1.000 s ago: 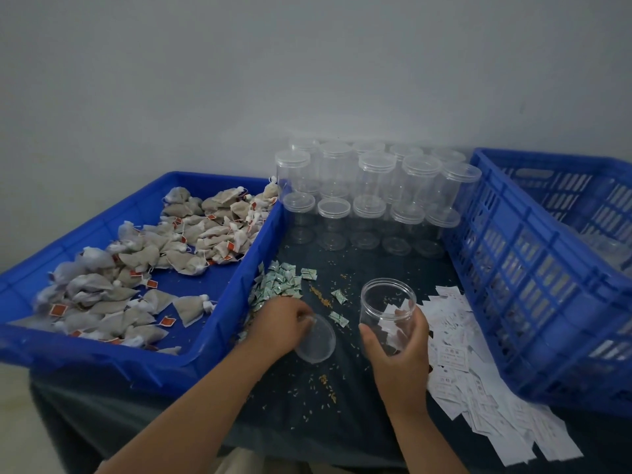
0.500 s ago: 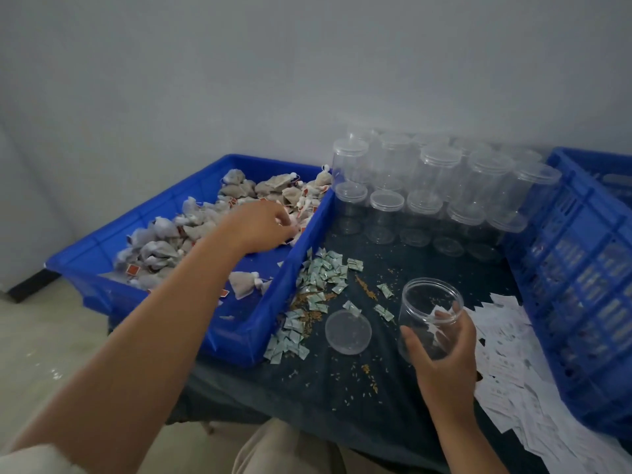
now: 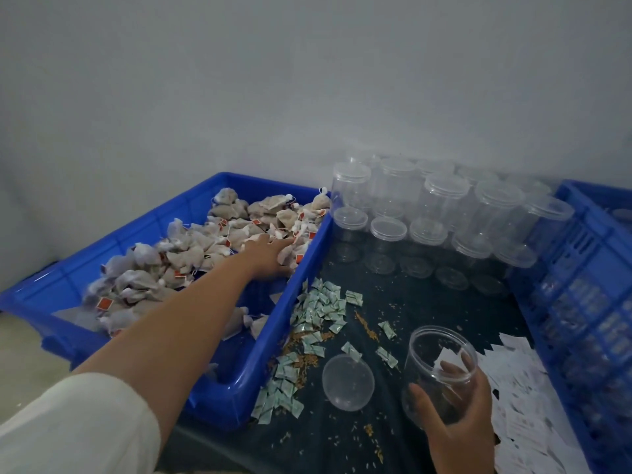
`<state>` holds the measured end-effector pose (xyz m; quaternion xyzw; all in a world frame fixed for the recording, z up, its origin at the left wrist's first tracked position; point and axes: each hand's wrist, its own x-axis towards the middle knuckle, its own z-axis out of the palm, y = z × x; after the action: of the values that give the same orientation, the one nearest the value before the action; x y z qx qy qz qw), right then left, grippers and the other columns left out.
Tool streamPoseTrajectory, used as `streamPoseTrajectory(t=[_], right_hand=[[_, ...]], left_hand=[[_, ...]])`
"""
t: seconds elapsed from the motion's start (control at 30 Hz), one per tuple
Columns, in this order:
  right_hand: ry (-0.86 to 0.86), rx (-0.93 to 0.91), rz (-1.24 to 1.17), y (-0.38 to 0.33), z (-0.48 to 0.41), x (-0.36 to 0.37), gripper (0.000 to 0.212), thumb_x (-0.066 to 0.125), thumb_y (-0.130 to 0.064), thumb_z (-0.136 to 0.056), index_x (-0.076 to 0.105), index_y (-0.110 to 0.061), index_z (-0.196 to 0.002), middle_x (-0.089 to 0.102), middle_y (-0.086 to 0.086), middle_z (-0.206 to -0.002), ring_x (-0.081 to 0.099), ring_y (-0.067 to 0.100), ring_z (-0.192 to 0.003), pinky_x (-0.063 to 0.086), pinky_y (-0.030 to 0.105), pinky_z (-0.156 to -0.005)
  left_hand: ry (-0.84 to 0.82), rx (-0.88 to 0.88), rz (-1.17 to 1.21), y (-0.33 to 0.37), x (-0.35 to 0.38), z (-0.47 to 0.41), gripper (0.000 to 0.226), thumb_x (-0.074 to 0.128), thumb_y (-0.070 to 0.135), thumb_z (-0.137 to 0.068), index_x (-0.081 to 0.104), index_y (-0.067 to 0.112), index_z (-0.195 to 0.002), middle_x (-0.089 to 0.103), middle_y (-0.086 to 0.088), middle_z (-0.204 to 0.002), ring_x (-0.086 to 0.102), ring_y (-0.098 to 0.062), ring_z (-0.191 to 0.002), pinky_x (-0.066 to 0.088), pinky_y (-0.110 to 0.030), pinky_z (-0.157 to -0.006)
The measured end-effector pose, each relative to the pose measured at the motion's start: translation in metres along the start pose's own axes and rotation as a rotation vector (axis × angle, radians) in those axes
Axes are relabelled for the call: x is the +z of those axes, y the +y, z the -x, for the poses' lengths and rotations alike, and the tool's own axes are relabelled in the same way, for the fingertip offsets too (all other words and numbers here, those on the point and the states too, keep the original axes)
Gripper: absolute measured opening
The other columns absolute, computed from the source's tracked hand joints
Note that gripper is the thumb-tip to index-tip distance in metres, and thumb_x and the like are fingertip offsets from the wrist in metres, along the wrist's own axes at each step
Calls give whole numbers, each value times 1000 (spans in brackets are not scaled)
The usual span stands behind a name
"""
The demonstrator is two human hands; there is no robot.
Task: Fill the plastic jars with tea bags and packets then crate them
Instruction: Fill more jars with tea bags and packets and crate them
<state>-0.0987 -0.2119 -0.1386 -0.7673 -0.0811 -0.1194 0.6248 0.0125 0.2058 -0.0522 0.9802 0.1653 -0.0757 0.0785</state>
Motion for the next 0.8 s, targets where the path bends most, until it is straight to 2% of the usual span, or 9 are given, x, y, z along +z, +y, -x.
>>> streamPoseTrajectory(t=[0.07, 0.13, 0.2, 0.23, 0.3, 0.37, 0.47, 0.67, 0.8], right_hand=[[-11, -4, 8, 3, -1, 1, 94, 90, -50, -50, 43, -78, -127, 67, -21, -128, 68, 18, -117, 51, 45, -106], [-15, -16, 25, 7, -2, 3, 96, 92, -48, -48, 44, -79, -126, 68, -21, -126, 67, 15, -118, 53, 35, -102], [-14, -21, 27, 9, -4, 3, 94, 91, -51, -48, 44, -79, -125, 68, -27, -124, 66, 8, -118, 56, 19, -93], [-15, -17, 24, 9, -5, 3, 93, 90, -53, -48, 44, -79, -124, 66, -31, -123, 65, 5, -117, 56, 16, -89], [-18, -11, 28, 6, -6, 4, 89, 88, -59, -49, 43, -78, -124, 64, -35, -122, 66, 8, -116, 53, 25, -92], [-25, -12, 28, 3, -6, 3, 89, 87, -61, -52, 43, -76, -127, 64, -34, -123, 66, 13, -118, 52, 37, -100], [-40, -5, 23, -1, -5, 0, 90, 87, -61, -56, 41, -73, -133, 62, -34, -125, 66, 14, -119, 52, 41, -103], [-46, 23, -8, -12, -3, -4, 85, 86, -64, -63, 39, -74, -134, 54, -49, -126, 61, -8, -117, 49, 24, -92], [-48, 41, -16, -17, 1, -6, 80, 85, -63, -66, 38, -78, -129, 57, -49, -120, 62, -19, -107, 50, 22, -88]], left_hand=[[-21, 9, -3, 1, 4, -14, 92, 63, 74, -89, 13, 53, -163, 12, -18, -172, 20, -44, -156, 24, -52, -123], [-79, 7, -6, 0, 6, -25, 87, 64, 73, -89, 21, 55, -162, 14, -16, -171, 23, -45, -154, 27, -54, -123], [-136, 13, -71, 4, 7, -31, 70, 60, 70, -92, 38, 51, -155, 33, -13, -159, 37, -43, -144, 37, -51, -116], [-139, 22, -96, 7, 7, -31, 60, 58, 66, -93, 48, 45, -149, 42, -12, -150, 45, -40, -135, 42, -48, -110], [-123, 62, -112, 11, 5, -29, 43, 60, 57, -94, 63, 32, -128, 54, -8, -127, 57, -31, -114, 51, -42, -95], [-169, 81, -79, 11, 0, -24, 26, 66, 45, -90, 69, 23, -102, 66, -5, -104, 66, -26, -94, 57, -41, -82], [-312, 70, -28, 6, -10, -5, 23, 69, 42, -85, 74, 24, -98, 78, 1, -82, 74, -20, -79, 61, -36, -70], [-467, 50, 20, -6, -13, 53, 24, 76, 44, -80, 76, 22, -88, 77, 4, -74, 76, -22, -77, 62, -32, -63], [-499, 40, 99, -19, -13, 97, 22, 79, 40, -89, 76, 21, -81, 75, 5, -75, 74, -20, -75, 62, -31, -62]])
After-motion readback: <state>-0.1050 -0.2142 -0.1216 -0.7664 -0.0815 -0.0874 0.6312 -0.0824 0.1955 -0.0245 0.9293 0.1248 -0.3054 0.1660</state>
